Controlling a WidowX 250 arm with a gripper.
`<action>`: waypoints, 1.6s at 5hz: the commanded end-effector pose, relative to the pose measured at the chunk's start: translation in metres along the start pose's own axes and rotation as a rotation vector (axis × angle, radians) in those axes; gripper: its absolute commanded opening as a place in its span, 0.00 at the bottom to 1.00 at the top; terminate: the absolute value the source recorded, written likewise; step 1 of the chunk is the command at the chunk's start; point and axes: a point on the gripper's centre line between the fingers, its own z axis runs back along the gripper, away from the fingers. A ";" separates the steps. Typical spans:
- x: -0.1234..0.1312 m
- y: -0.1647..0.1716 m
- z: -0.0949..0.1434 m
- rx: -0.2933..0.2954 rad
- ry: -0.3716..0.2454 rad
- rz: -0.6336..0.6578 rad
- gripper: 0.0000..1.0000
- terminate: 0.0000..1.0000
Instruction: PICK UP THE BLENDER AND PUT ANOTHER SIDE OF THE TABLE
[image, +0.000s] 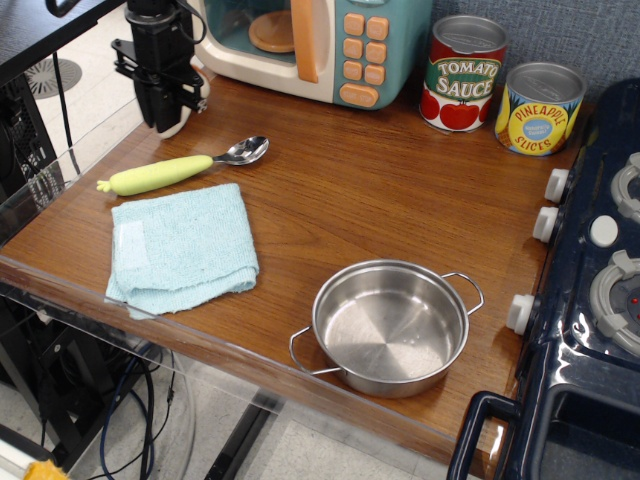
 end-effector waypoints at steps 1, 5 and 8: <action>-0.027 0.002 0.099 0.180 -0.187 -0.070 0.00 0.00; -0.007 -0.180 0.121 0.085 -0.320 -0.451 0.00 0.00; 0.043 -0.261 0.080 0.109 -0.317 -0.597 0.00 0.00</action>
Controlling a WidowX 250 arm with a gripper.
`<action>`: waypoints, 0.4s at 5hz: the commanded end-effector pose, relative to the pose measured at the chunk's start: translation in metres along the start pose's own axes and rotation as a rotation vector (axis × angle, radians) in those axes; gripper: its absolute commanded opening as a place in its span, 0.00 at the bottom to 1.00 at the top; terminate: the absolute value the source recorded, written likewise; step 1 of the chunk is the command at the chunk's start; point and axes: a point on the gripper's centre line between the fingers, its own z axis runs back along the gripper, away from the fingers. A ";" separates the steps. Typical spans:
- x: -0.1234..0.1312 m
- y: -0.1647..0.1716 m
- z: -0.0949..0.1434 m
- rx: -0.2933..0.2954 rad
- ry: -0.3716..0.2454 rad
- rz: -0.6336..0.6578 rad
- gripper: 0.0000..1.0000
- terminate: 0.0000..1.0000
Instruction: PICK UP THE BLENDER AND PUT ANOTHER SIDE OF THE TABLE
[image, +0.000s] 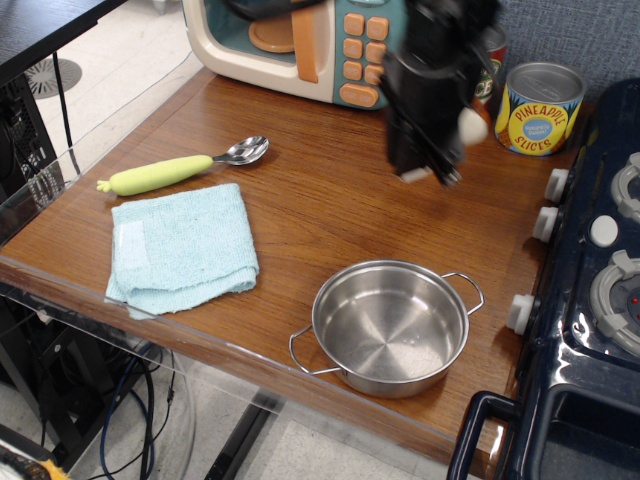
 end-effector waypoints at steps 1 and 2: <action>0.027 -0.009 -0.009 0.030 -0.021 -0.048 0.00 0.00; 0.028 -0.008 -0.016 0.023 0.009 -0.033 0.00 0.00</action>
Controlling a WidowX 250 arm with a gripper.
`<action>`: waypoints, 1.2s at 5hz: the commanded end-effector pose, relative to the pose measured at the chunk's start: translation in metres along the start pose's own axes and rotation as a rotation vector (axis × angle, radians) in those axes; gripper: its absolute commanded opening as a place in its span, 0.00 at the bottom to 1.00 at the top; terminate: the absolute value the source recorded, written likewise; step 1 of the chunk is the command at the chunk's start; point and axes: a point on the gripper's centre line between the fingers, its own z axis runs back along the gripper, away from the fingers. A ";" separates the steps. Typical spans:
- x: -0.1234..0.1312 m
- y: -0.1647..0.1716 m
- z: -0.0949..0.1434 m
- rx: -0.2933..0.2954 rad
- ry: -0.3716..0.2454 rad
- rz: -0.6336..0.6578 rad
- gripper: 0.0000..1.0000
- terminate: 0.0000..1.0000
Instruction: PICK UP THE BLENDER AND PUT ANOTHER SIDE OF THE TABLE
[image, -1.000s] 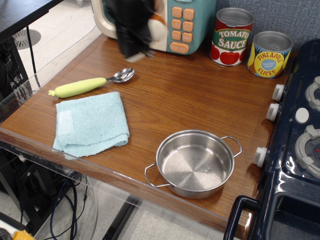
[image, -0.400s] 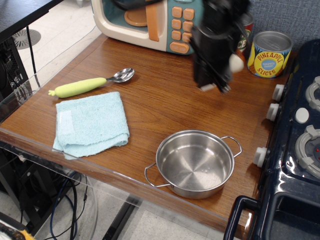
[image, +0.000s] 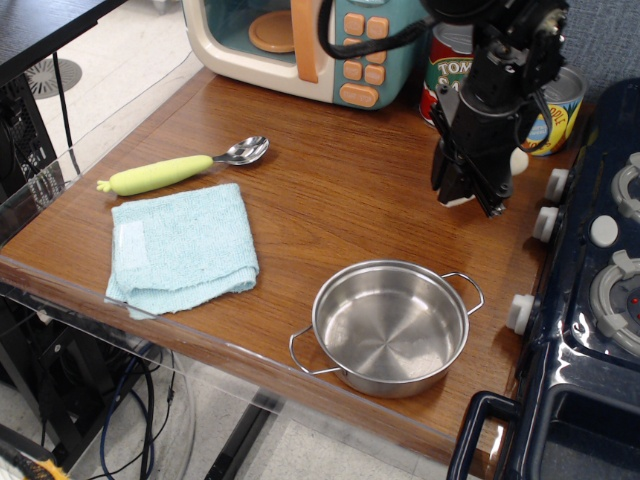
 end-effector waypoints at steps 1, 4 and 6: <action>-0.002 0.014 0.009 0.008 0.002 0.005 1.00 0.00; -0.013 0.035 0.033 -0.016 -0.033 0.022 1.00 0.00; -0.030 0.049 0.071 0.004 -0.094 0.010 1.00 0.00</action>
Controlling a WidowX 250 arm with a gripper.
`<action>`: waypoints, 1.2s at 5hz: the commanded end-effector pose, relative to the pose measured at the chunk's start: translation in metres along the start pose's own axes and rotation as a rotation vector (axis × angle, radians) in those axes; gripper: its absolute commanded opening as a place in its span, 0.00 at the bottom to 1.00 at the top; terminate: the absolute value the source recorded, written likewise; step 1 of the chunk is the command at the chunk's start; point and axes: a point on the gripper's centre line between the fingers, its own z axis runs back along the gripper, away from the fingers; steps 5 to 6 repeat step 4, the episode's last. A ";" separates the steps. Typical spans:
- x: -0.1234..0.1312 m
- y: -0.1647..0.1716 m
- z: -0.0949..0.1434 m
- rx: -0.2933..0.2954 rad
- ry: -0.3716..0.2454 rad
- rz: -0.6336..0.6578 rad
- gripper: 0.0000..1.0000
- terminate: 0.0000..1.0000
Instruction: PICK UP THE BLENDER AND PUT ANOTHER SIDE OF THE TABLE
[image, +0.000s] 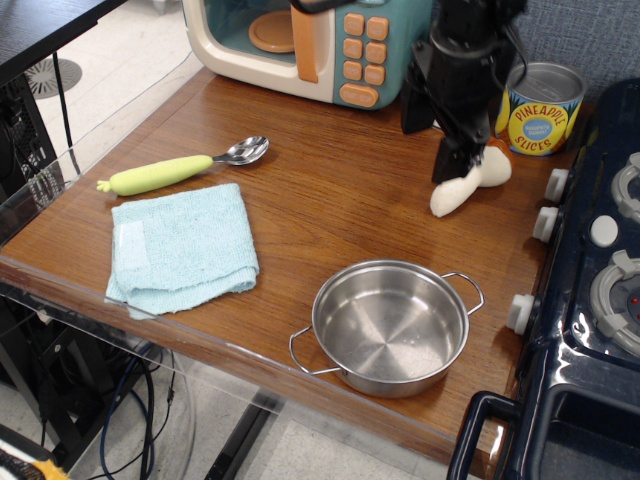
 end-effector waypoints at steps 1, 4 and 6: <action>-0.016 0.014 0.046 0.064 -0.081 -0.012 1.00 0.00; -0.016 0.014 0.046 0.064 -0.081 -0.012 1.00 1.00; -0.016 0.014 0.046 0.064 -0.081 -0.012 1.00 1.00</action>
